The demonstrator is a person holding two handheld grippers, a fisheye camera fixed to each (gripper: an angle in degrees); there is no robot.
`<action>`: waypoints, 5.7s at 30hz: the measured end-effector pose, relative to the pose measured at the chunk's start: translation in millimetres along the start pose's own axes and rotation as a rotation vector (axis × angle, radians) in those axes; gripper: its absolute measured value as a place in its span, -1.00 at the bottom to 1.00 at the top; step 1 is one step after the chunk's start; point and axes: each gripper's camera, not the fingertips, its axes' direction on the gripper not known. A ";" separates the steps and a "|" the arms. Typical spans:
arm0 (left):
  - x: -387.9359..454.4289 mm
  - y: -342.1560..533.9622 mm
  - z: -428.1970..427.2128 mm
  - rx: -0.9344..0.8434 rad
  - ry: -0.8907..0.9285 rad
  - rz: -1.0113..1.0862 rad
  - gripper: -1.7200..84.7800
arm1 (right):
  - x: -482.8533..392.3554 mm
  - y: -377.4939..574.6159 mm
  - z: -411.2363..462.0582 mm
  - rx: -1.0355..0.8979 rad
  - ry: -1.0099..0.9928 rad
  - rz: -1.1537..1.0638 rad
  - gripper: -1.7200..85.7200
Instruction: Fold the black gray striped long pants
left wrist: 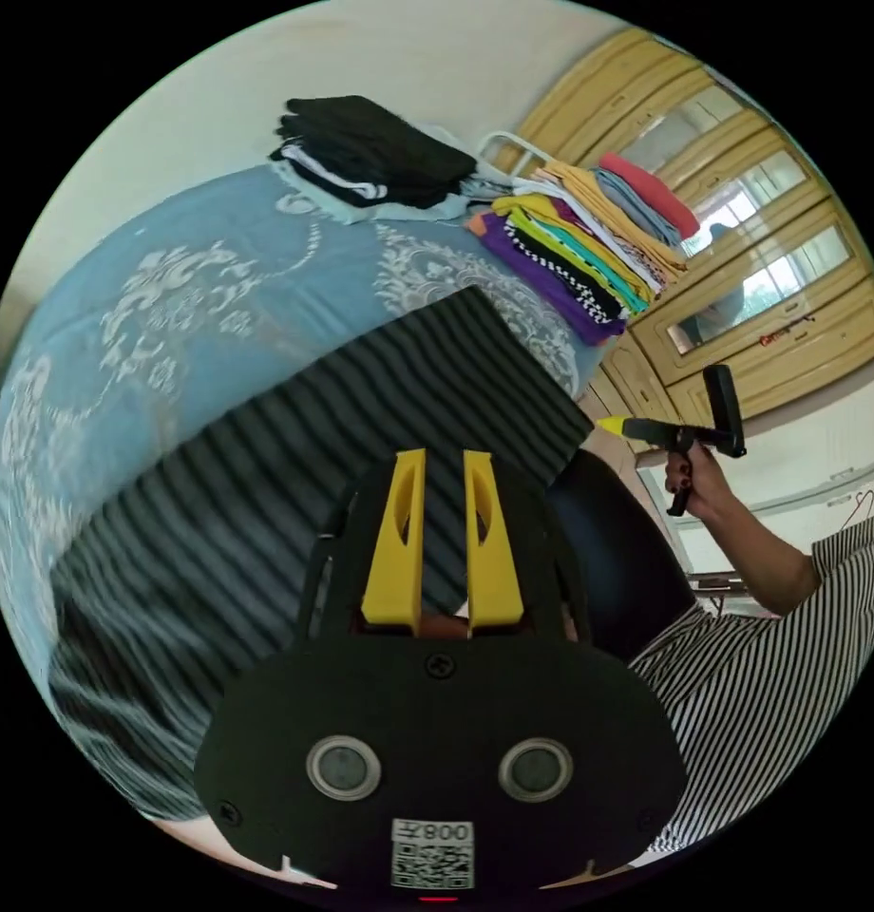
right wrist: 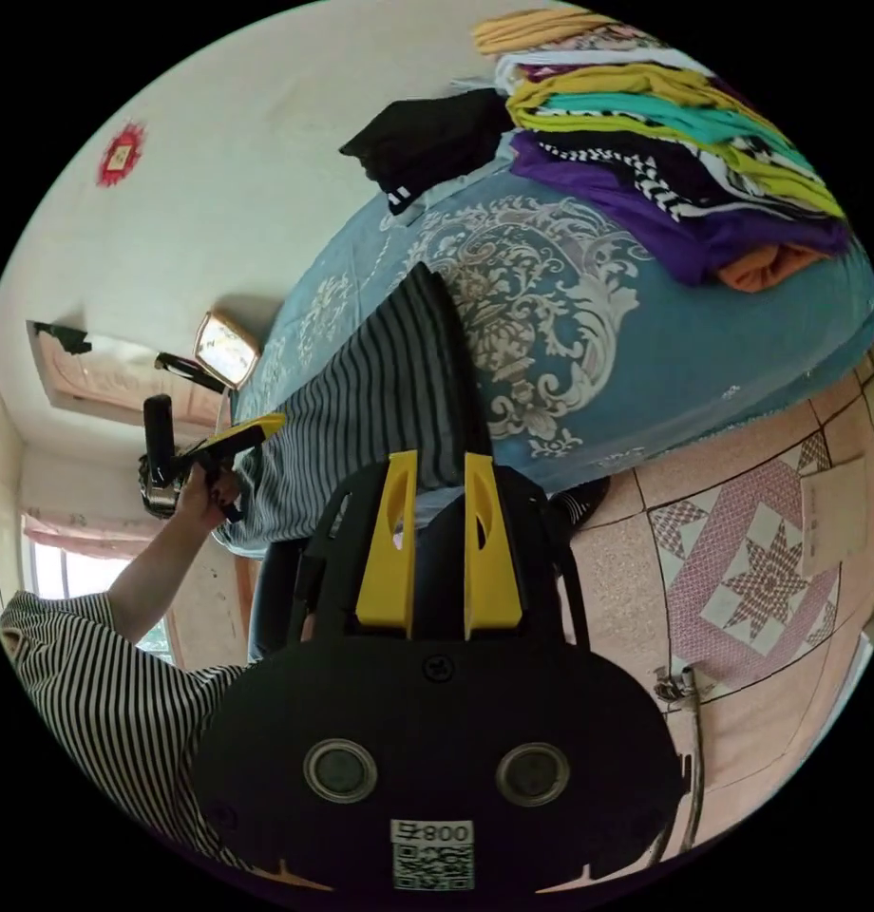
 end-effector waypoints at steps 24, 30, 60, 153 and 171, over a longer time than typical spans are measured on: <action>87.9 -326.5 83.5 -0.404 0.106 0.209 -0.81 | 254.6 9.8 109.4 -0.182 -0.297 0.097 -0.75; 101.5 -344.2 50.2 -0.334 0.111 0.185 -0.89 | 271.6 12.0 108.0 -0.159 -0.343 0.035 -0.81; 135.9 -404.4 -11.7 -0.195 0.040 0.373 -0.92 | 252.7 -79.2 1.0 0.139 -0.145 -0.087 -0.81; -331.4 318.5 59.0 0.244 0.036 -0.598 -0.79 | -390.2 -390.0 91.7 -0.526 0.170 -1.037 -0.77; -289.1 302.8 44.1 0.307 -0.019 -0.553 -0.80 | -364.8 -389.1 96.7 -0.541 0.174 -0.948 -0.92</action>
